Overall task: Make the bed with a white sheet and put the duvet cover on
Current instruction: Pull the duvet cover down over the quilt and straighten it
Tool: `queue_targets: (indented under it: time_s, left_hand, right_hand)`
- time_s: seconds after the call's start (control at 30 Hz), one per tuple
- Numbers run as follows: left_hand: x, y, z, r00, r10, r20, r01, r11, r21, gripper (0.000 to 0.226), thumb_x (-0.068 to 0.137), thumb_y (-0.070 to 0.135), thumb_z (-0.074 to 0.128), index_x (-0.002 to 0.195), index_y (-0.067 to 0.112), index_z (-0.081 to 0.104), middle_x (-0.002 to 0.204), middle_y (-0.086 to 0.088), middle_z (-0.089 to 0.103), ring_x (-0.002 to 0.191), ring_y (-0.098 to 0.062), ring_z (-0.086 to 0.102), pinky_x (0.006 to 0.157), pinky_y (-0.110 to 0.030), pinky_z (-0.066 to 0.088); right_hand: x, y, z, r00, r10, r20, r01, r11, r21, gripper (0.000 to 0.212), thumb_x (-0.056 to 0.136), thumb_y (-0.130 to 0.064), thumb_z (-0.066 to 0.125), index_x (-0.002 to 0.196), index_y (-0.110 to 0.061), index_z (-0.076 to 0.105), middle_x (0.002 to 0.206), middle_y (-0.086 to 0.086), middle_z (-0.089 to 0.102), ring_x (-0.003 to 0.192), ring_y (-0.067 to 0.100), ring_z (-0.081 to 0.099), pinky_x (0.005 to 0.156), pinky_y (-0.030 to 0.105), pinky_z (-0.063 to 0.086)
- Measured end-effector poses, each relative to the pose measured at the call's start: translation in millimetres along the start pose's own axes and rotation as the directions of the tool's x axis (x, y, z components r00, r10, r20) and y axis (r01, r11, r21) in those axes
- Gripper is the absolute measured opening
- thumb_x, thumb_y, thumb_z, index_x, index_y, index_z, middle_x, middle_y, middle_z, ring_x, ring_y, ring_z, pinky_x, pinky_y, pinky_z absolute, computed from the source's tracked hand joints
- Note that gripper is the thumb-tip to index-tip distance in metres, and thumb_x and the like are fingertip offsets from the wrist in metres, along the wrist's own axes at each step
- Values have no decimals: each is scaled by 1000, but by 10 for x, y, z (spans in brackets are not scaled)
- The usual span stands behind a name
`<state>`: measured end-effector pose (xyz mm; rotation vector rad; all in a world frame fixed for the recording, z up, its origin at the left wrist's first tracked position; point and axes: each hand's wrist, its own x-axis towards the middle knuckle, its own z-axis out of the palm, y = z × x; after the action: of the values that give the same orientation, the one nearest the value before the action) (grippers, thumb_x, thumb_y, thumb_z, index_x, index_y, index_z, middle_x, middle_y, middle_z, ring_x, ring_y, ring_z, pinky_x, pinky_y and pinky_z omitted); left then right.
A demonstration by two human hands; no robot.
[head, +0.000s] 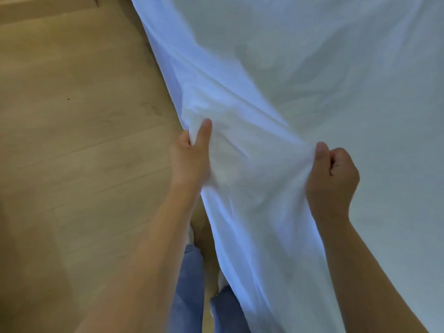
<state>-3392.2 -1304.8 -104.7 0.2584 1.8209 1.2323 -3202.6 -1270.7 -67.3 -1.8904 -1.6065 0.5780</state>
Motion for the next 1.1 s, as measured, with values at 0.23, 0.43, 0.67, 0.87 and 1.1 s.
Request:
queue_targets:
  time_s: [0.23,0.43,0.67,0.87,1.1]
  left_hand:
    - [259,-16,265,968,-210,134,174,955,240,35,80,41,71,102,24,51,90,17,52,76,-3,52,60,-18,39]
    - [104,234,92,997,28,65,-31,998,51,11,78,10,62,72,19,65,60,12,63,55,-1,58,42,-7,40]
    - [444,-195,-250,986,-148,-76,162,959,233,16,82,5,59,68,11,57,67,0,65,69,-24,57,51,-18,45]
    - [720,-499,-101,961,-274,-35,270,906,326,16,82,21,60,93,16,50,86,-3,59,98,-35,61,84,-43,52]
    - [1174,-128,-357,953,-253,170,276,952,-133,39,80,31,73,114,28,53,109,7,65,95,-13,64,69,-28,54]
  right_hand:
    - [125,280,409,973,195,124,-170,968,-187,43,99,-29,43,60,-19,27,56,-3,36,58,21,36,56,31,20]
    - [20,58,542,961,131,242,-116,990,-77,35,83,-55,53,88,-22,42,81,-10,45,81,15,44,70,27,32]
    - [-137,-60,822,883,176,435,74,863,-500,47,87,-40,58,122,-11,47,120,10,45,114,29,39,89,38,34]
    - [254,-504,1096,878,-267,398,366,910,-197,52,86,-14,58,134,-1,44,130,24,44,118,41,41,96,37,27]
    - [753,-788,1683,711,-320,626,633,678,-373,31,95,-24,46,122,-11,55,132,10,47,121,30,40,90,36,30]
